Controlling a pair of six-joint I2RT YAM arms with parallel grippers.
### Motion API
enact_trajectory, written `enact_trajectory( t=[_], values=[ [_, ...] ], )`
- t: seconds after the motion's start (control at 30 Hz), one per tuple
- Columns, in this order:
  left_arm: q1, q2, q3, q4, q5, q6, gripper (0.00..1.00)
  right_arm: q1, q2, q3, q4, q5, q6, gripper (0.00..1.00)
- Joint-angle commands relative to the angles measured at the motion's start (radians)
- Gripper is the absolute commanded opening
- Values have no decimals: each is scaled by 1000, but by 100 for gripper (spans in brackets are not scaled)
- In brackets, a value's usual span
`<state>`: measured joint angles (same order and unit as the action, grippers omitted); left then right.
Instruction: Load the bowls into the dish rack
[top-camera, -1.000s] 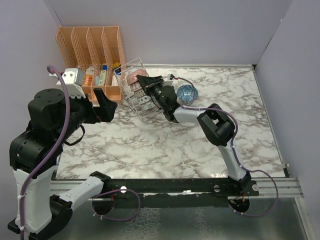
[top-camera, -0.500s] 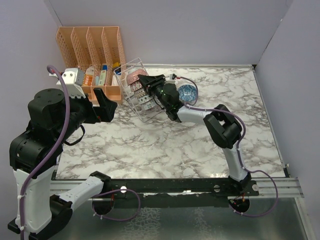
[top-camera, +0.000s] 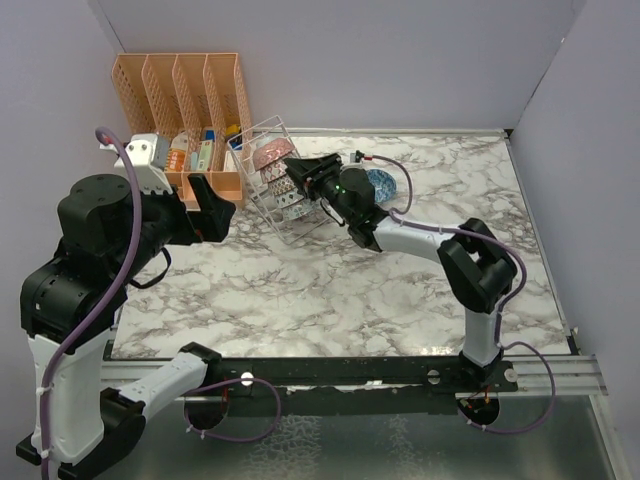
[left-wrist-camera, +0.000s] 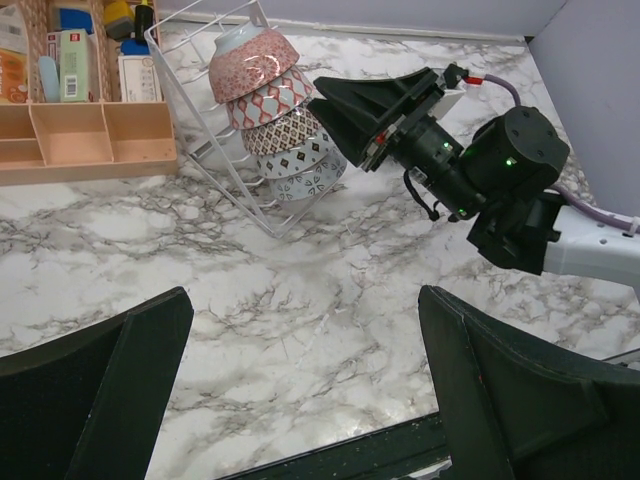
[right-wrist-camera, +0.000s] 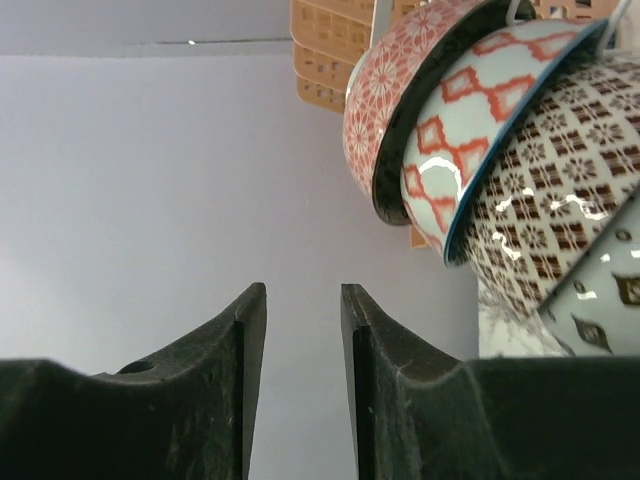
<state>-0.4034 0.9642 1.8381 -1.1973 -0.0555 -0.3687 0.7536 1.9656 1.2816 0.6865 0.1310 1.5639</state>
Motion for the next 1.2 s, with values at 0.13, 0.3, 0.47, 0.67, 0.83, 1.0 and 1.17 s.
enact_trajectory(
  t=[0.13,0.3,0.47,0.67,0.83,1.0,1.17],
  values=[
    [-5,16,53,28,-11,-16,99,-3,-270,13,-554,20,-315,50],
    [-5,18,53,34,-10,-24,99,-40,-353,90,-926,158,-513,61],
    [-5,24,42,45,-13,-26,99,-88,-319,195,-1131,266,-740,64],
    [-5,43,31,64,-17,-29,99,-153,-70,494,-1352,257,-1063,76],
    [-5,52,1,78,-30,-36,99,-168,95,635,-1378,258,-1284,78],
    [-5,68,-10,92,-42,-42,99,-223,183,663,-1353,202,-1313,77],
    [-5,86,-21,97,-59,-38,99,-229,259,670,-1340,188,-1337,73]
  ],
)
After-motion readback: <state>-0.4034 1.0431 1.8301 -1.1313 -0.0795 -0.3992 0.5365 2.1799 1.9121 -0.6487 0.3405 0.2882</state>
